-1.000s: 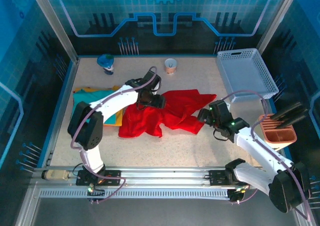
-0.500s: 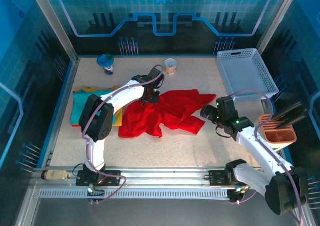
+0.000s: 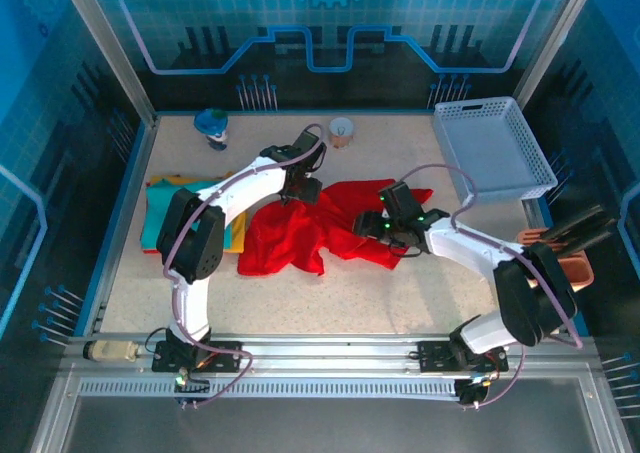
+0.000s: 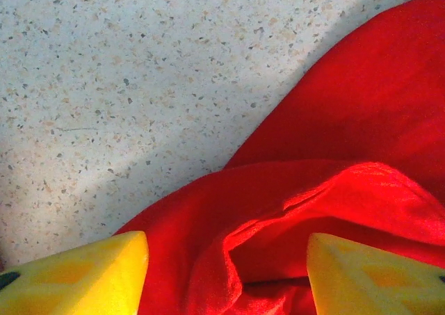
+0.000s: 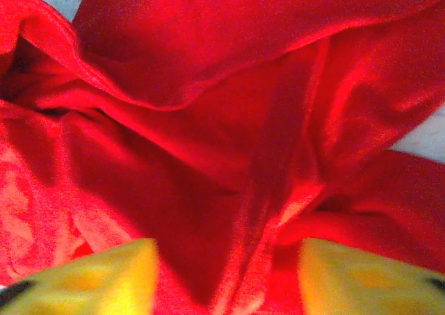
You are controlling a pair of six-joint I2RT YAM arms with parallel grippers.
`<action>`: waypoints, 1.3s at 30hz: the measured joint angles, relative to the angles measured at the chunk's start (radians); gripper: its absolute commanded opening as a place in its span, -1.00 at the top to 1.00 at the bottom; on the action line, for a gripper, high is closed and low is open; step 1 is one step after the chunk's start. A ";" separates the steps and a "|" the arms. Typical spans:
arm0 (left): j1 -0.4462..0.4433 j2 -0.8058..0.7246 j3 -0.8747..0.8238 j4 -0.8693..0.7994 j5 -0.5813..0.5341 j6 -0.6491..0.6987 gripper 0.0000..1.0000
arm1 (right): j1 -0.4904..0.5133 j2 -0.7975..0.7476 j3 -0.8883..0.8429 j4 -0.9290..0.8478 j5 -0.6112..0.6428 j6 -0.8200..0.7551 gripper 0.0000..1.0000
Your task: Fold and stack the t-shirts
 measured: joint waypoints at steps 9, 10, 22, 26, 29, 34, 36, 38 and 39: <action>0.023 0.082 0.077 -0.036 0.000 0.008 1.00 | -0.046 -0.101 -0.103 -0.019 0.040 0.008 1.00; 0.030 0.082 0.098 -0.047 -0.001 0.018 1.00 | -0.048 -0.133 -0.123 -0.031 0.050 0.005 1.00; 0.049 -0.007 0.234 -0.135 -0.034 0.056 1.00 | -0.049 -0.362 -0.306 -0.146 0.183 0.009 1.00; 0.053 -0.040 0.232 -0.142 -0.048 0.056 1.00 | -0.057 -0.455 -0.328 -0.213 0.253 0.027 1.00; 0.056 -0.058 0.211 -0.141 -0.060 0.056 1.00 | -0.082 -0.540 -0.352 -0.258 0.296 0.045 1.00; 0.086 -0.066 0.187 -0.140 -0.071 0.045 1.00 | -0.134 -0.622 -0.369 -0.336 0.338 0.057 1.00; 0.119 -0.066 0.187 -0.140 -0.066 0.044 1.00 | -0.155 -0.636 -0.370 -0.354 0.341 0.057 1.00; 0.161 -0.061 0.197 -0.143 -0.053 0.041 1.00 | -0.167 -0.646 -0.373 -0.361 0.339 0.057 0.96; 0.181 -0.050 0.217 -0.150 -0.046 0.040 0.93 | -0.168 -0.648 -0.374 -0.361 0.337 0.057 0.95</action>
